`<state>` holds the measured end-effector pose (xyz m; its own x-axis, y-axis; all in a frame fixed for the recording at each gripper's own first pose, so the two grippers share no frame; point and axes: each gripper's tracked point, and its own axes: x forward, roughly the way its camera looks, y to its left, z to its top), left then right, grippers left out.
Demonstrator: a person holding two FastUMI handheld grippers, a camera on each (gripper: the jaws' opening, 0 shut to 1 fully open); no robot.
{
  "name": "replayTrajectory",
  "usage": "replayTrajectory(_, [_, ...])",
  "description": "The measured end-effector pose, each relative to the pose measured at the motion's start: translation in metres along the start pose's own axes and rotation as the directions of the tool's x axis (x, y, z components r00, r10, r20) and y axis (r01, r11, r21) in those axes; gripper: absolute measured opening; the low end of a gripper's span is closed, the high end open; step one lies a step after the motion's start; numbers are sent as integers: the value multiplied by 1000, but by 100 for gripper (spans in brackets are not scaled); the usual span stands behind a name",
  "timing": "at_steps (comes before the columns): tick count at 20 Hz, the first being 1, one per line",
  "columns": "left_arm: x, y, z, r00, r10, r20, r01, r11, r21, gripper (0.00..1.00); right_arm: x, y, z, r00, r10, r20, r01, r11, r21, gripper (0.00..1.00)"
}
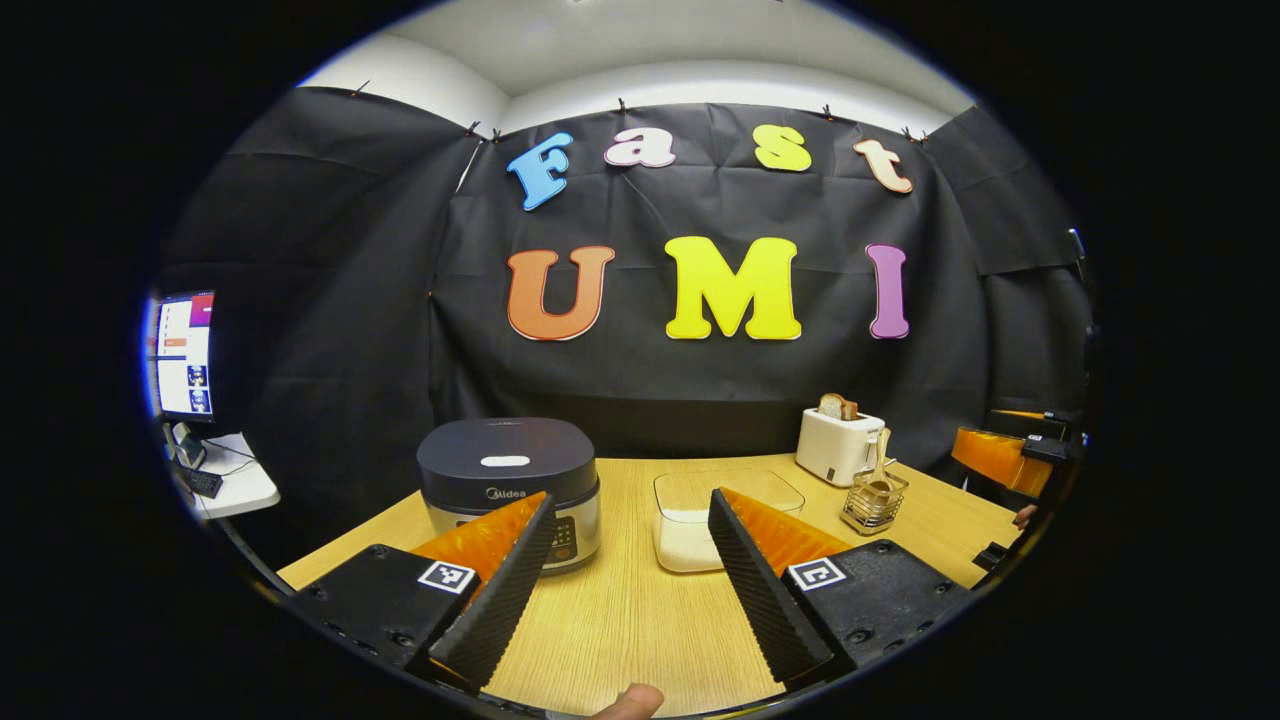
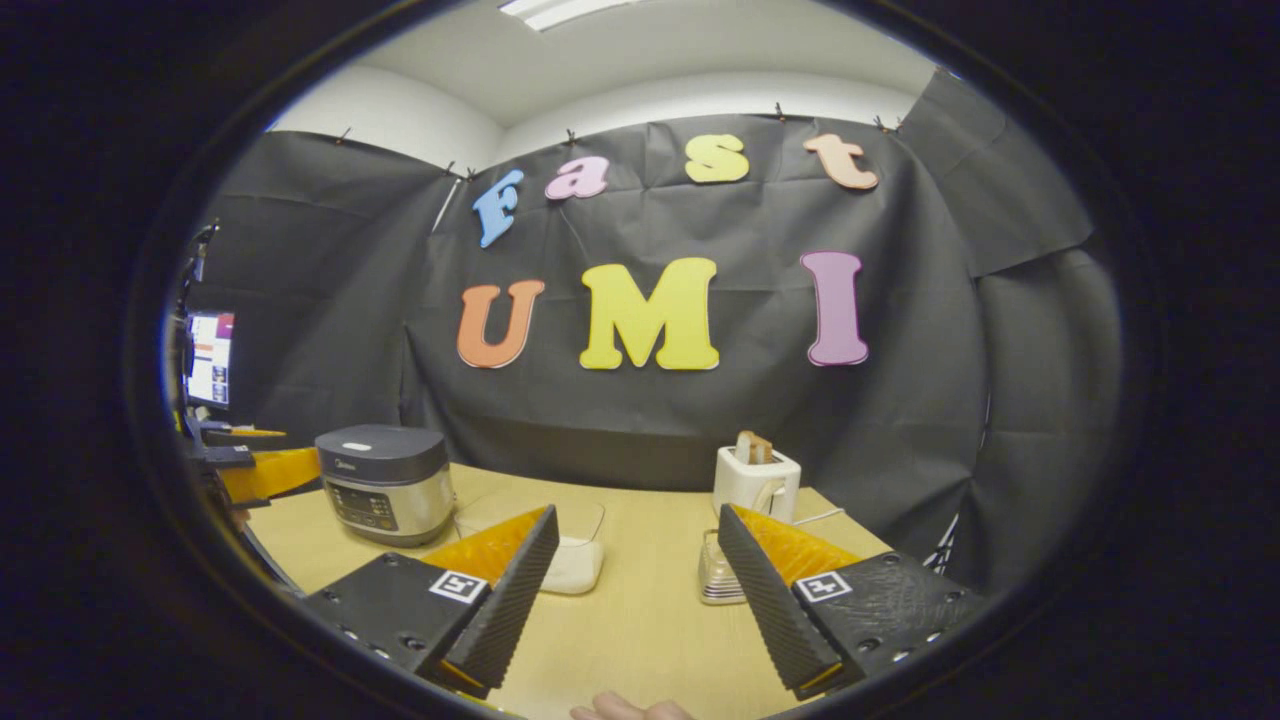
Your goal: Close the left gripper, press the button to open the rice cooker; take a wooden spoon from the chopstick holder with the right hand, scoop a spoonful of rice and pour it into the rice cooker, then put the wooden spoon back into the chopstick holder.
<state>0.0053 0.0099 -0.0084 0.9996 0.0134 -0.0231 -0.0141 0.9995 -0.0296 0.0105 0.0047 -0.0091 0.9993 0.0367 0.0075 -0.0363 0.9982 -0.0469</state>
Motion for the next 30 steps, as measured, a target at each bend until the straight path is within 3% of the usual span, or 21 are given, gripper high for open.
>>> replayTrajectory(9, [10, -1, -11, 1000, 4, -19, -3, 1000, 9, 97, 41, -44, -30, 995, -76, -62, 79, 996, 44, 96])
replayTrajectory(23, [72, 49, 0, 992, 122, -35, -124, 990, -63, 97, 78, -47, -64, 995, -12, -95, 17, 999, 48, 95])
replayTrajectory(26, [94, 71, 13, 987, 150, -51, -154, 984, -86, 81, 80, -54, -62, 996, -19, -86, 21, 999, 28, 95])
replayTrajectory(30, [121, 98, 22, 975, 201, -93, -205, 978, -36, 58, 77, -64, -55, 998, -42, -51, 42, 999, -8, 95])
